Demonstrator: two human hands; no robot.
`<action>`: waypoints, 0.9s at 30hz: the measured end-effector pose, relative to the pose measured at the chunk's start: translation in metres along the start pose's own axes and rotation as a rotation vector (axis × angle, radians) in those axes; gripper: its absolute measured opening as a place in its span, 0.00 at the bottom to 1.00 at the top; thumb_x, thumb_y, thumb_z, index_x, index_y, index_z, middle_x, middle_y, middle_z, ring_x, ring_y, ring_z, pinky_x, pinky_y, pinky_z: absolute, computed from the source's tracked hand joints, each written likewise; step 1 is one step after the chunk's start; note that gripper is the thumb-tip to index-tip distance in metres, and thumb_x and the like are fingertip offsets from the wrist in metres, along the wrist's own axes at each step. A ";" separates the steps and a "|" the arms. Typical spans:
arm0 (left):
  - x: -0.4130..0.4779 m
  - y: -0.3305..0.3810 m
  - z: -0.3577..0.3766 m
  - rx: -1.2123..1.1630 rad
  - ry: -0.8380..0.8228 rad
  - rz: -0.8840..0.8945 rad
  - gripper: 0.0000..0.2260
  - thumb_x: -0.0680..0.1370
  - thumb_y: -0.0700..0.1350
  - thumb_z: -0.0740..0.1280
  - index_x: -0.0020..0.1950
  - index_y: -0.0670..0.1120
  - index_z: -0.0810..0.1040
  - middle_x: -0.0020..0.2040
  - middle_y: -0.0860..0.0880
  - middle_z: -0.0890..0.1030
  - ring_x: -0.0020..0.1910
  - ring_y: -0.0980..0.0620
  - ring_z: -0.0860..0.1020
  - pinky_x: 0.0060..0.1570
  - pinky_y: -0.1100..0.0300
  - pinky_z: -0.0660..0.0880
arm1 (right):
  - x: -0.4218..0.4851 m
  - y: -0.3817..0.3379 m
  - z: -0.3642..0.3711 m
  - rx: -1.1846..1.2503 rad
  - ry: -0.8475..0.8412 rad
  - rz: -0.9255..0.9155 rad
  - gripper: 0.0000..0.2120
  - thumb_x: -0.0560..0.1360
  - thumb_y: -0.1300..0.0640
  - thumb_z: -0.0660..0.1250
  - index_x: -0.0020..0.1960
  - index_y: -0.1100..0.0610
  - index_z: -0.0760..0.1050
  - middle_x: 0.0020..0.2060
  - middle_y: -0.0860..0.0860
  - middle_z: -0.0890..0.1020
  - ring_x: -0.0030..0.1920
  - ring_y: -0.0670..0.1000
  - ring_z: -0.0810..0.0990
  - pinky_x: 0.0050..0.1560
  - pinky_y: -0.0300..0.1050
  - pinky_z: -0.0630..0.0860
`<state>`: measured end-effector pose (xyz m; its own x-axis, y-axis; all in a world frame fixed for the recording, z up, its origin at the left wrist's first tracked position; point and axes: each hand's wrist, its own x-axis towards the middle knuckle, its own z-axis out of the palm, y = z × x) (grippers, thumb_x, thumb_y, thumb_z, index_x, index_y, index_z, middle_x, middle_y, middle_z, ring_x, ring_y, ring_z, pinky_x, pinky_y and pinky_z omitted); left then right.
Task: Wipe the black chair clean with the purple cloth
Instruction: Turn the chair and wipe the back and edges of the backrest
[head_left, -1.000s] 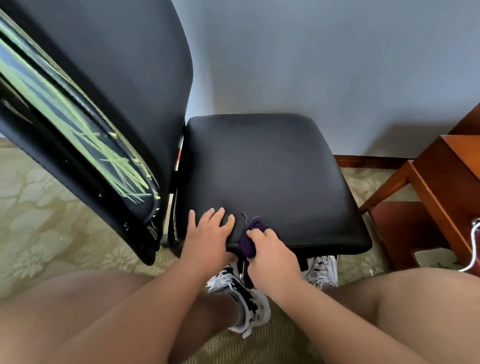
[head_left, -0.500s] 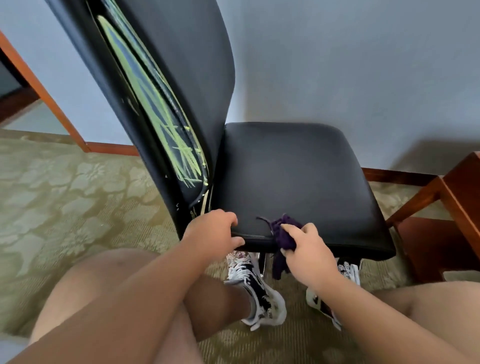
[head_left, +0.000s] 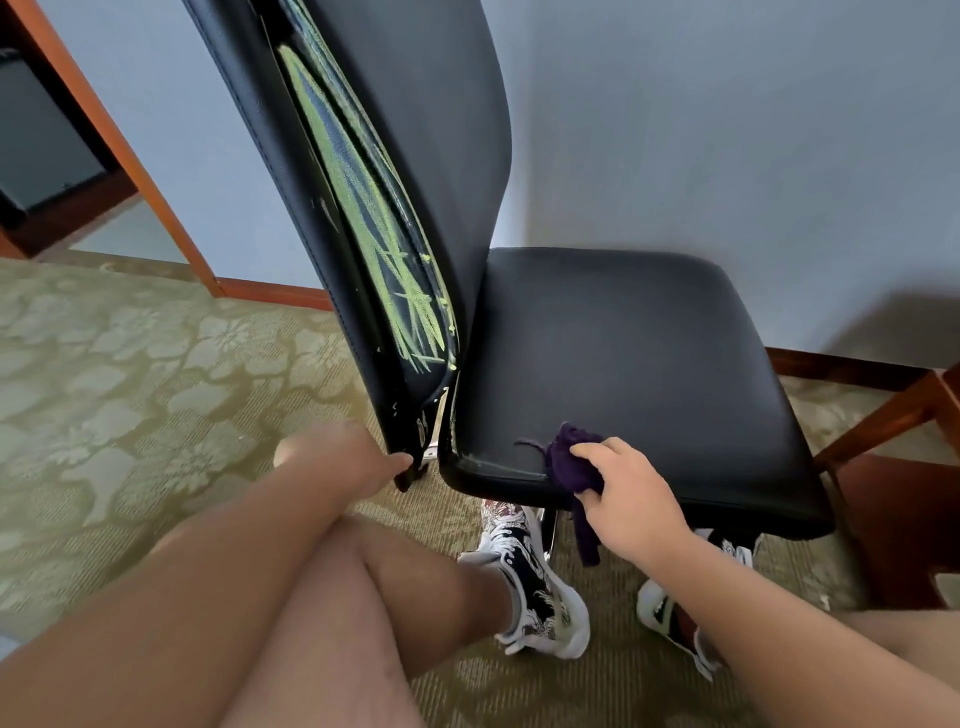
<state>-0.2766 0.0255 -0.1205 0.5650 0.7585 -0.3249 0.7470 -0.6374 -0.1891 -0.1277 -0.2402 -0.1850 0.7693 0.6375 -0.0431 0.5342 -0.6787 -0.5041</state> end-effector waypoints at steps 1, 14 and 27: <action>0.006 -0.003 -0.001 -0.007 -0.009 0.033 0.29 0.69 0.76 0.57 0.47 0.51 0.77 0.45 0.54 0.78 0.42 0.50 0.76 0.38 0.56 0.73 | 0.002 0.000 0.000 -0.009 -0.016 -0.025 0.23 0.76 0.60 0.68 0.69 0.48 0.73 0.62 0.44 0.75 0.63 0.51 0.73 0.59 0.49 0.76; 0.037 -0.006 0.012 -0.176 0.019 0.380 0.21 0.70 0.66 0.70 0.58 0.57 0.79 0.52 0.55 0.80 0.52 0.50 0.78 0.51 0.51 0.78 | 0.043 -0.060 0.043 0.022 -0.112 -0.221 0.24 0.75 0.63 0.65 0.70 0.49 0.75 0.60 0.48 0.76 0.61 0.55 0.71 0.60 0.53 0.74; 0.036 -0.002 0.012 -0.211 0.022 0.266 0.22 0.69 0.64 0.71 0.60 0.57 0.77 0.51 0.55 0.80 0.50 0.50 0.79 0.48 0.51 0.79 | 0.022 -0.050 0.041 0.028 -0.071 -0.095 0.21 0.76 0.58 0.66 0.68 0.50 0.74 0.59 0.47 0.76 0.61 0.53 0.74 0.58 0.51 0.77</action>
<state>-0.2620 0.0527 -0.1427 0.7558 0.5733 -0.3165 0.6269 -0.7730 0.0968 -0.1521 -0.1773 -0.1962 0.6884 0.7233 -0.0545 0.5924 -0.6041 -0.5331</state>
